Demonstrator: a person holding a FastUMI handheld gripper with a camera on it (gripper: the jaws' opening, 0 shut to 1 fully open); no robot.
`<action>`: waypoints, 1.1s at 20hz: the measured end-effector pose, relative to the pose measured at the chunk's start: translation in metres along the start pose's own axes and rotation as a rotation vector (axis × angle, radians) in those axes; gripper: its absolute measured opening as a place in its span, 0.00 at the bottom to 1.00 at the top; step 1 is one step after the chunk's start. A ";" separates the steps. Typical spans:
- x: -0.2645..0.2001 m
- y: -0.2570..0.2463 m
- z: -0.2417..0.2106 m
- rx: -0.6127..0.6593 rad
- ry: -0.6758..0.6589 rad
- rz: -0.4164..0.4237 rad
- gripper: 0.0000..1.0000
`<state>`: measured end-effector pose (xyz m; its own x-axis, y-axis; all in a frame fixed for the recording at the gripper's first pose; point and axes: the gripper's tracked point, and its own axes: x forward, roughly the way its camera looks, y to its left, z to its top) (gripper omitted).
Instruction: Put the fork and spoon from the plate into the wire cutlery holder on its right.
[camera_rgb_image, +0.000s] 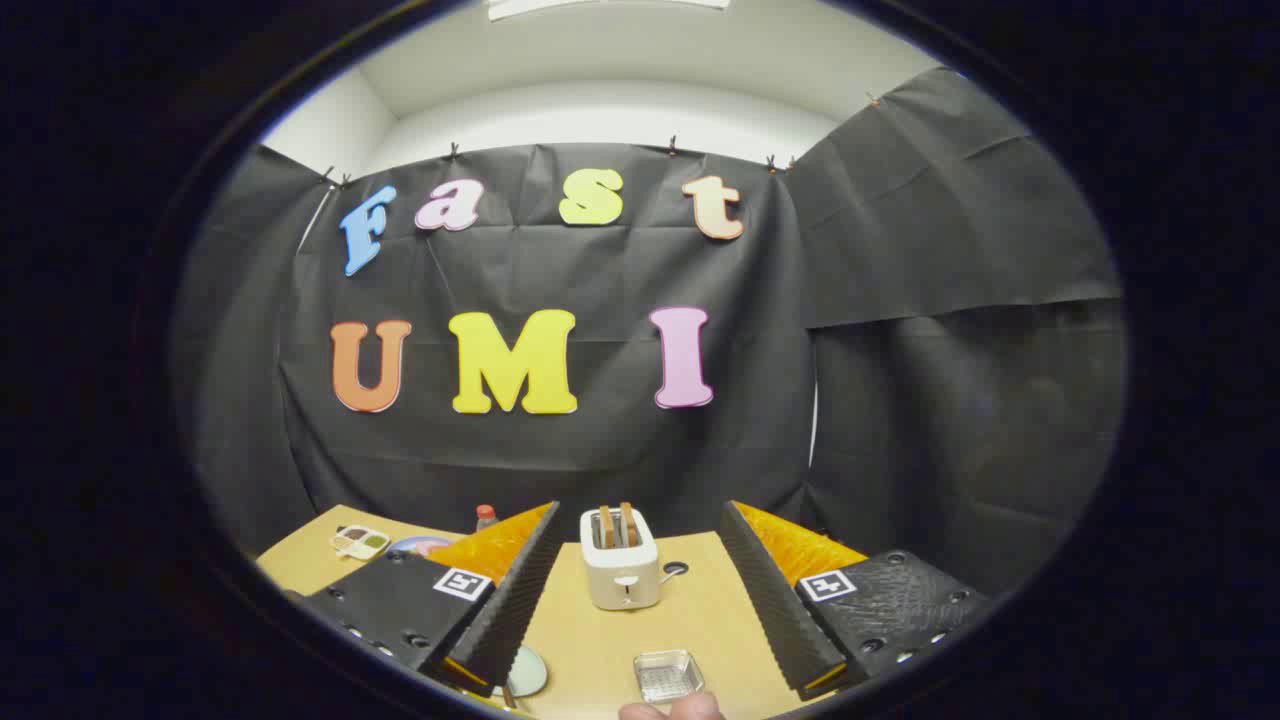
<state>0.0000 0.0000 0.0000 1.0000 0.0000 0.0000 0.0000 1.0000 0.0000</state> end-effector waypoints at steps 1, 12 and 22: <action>-0.003 -0.001 0.000 0.002 0.001 -0.001 0.96; -0.013 0.005 0.002 -0.013 0.006 0.027 0.95; -0.005 0.051 -0.024 -0.044 0.063 0.122 0.95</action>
<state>-0.0046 0.0506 -0.0244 0.9906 0.1204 -0.0657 -0.1231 0.9916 -0.0397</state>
